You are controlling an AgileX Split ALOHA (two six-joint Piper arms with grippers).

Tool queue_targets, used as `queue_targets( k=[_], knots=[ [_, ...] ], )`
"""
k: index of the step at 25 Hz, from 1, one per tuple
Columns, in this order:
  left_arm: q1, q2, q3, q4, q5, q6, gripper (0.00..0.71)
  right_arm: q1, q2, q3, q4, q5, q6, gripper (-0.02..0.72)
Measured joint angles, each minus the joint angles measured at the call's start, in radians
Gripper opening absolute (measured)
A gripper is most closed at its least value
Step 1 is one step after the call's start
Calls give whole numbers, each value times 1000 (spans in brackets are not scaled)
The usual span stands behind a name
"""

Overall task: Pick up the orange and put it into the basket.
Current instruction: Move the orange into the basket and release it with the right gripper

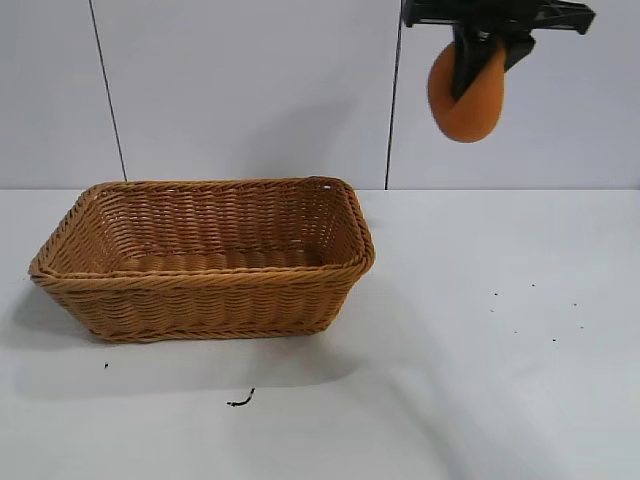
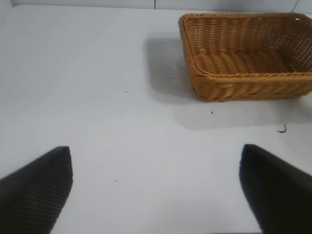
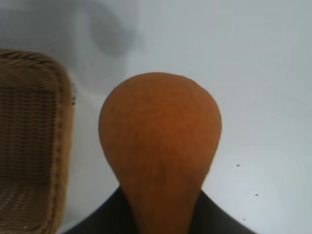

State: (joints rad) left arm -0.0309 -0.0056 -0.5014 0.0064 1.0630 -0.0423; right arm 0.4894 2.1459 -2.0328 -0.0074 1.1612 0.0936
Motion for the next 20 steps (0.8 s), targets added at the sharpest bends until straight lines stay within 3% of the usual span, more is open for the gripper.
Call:
queue_targets(
  k=[7, 12, 15, 17, 20],
  knots=[
    [0, 0, 0, 0, 0, 0, 666, 138, 101, 0, 7, -123, 14, 64],
    [0, 0, 0, 0, 0, 0, 666, 160, 169, 0, 17, -242, 34, 64],
    [0, 0, 0, 0, 0, 0, 666, 160, 208, 0, 19, -258, 44, 86],
    [0, 0, 0, 0, 0, 0, 666, 160, 220, 0, 23, -258, 47, 202],
    [0, 0, 0, 0, 0, 0, 666, 160, 223, 0, 27, -262, 46, 520]
  ],
)
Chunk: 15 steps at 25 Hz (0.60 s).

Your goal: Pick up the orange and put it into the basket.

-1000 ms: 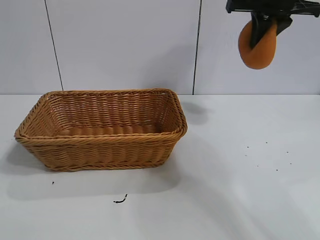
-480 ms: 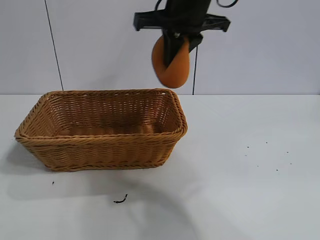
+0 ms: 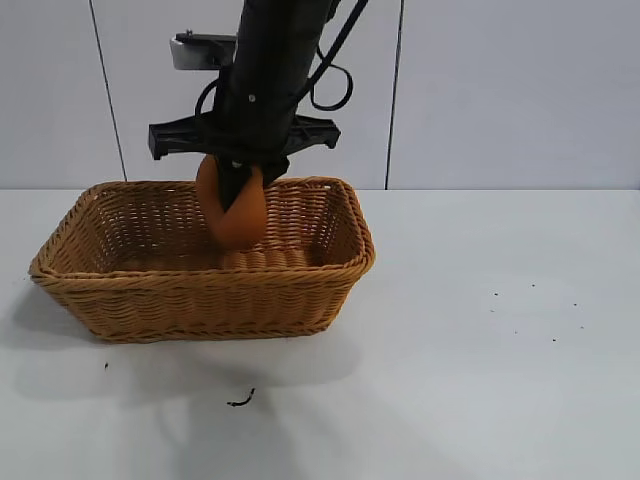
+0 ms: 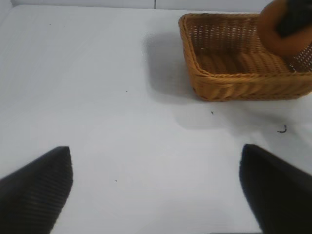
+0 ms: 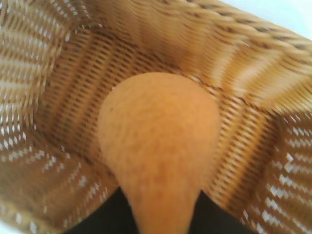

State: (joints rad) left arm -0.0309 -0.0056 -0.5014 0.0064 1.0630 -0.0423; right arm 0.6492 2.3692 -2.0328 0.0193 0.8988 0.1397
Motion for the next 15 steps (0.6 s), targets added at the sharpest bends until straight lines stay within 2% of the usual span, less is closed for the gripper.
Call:
queue_targets(
  k=[2, 4, 10, 15],
  knots=[
    [0, 0, 0, 0, 0, 0, 666, 0, -6, -4, 1, 2, -14, 633],
    [0, 0, 0, 0, 0, 0, 666, 0, -9, -24, 1, 15, -18, 664],
    [0, 0, 0, 0, 1, 0, 666, -2, -9, -131, -27, 144, -27, 673],
    [0, 0, 0, 0, 1, 0, 666, -63, -10, -222, -31, 246, -40, 673]
  ],
)
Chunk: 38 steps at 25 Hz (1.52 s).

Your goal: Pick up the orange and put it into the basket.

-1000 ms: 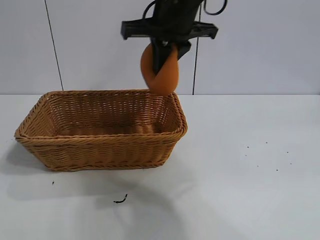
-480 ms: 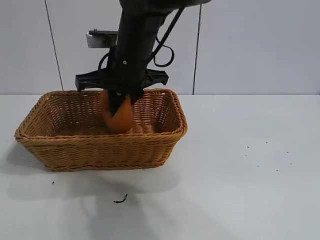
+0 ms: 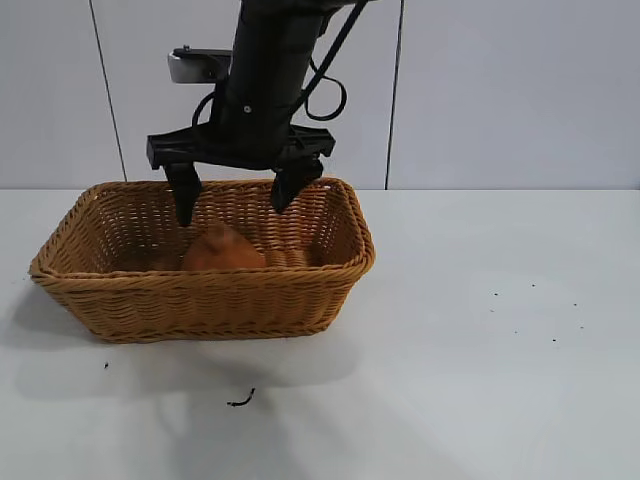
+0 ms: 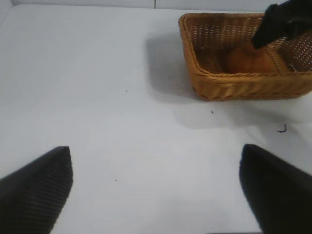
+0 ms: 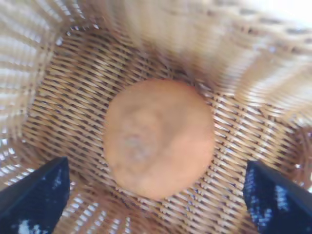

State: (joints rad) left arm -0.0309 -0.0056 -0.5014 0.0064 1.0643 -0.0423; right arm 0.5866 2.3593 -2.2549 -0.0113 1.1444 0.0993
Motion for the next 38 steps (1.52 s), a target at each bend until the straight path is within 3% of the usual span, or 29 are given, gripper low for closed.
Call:
queue_targets(
  k=[9, 19, 32, 38],
  knots=[
    [0, 0, 0, 0, -1, 0, 666, -240, 0, -11, -46, 67, 0, 671],
    [0, 0, 0, 0, -1, 0, 666, -503, 0, -11, -55, 70, -12, 650],
    [0, 0, 0, 0, -1, 0, 666, -613, -4, -7, -43, 74, -40, 649],
    [0, 0, 0, 0, -1, 0, 666, -612, -135, 164, -10, 72, -91, 649]
  ],
)
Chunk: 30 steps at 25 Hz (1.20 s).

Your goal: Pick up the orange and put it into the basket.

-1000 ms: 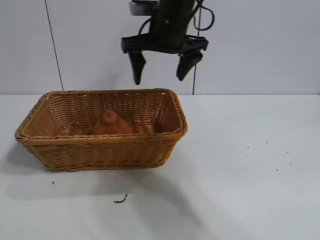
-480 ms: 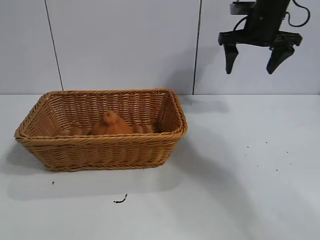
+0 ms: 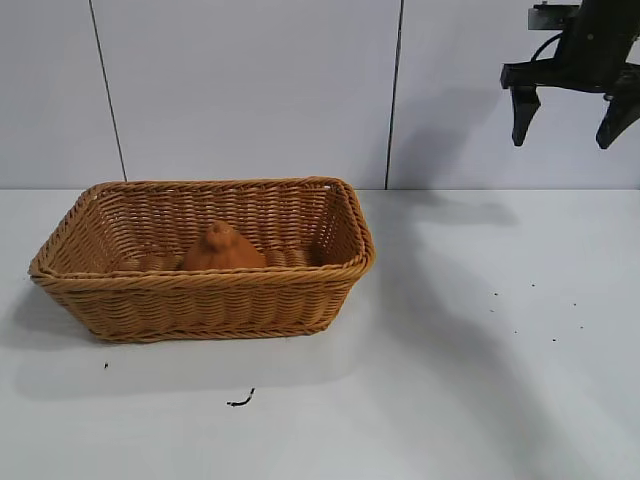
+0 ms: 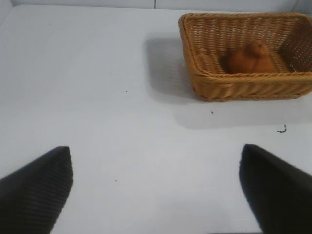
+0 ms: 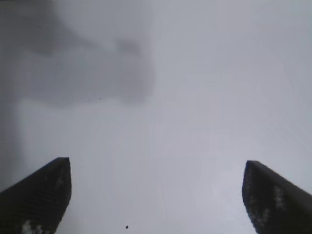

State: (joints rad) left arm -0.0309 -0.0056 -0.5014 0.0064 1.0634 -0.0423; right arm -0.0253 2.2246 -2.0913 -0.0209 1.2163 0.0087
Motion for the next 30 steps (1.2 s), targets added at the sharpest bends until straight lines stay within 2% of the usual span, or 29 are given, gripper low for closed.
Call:
queue_targets(
  k=[16, 18, 22, 30],
  knots=[
    [0, 0, 0, 0, 0, 0, 666, 0, -839, 946, 21, -1, -27, 649],
    [0, 0, 0, 0, 0, 0, 666, 0, -903, 990, 21, 0, -28, 649],
    [0, 0, 0, 0, 0, 0, 666, 0, -1195, 1219, 34, -2, -72, 649],
    [0, 0, 0, 0, 0, 0, 666, 0, -1708, 1524, 110, -101, -120, 649]
  ],
)
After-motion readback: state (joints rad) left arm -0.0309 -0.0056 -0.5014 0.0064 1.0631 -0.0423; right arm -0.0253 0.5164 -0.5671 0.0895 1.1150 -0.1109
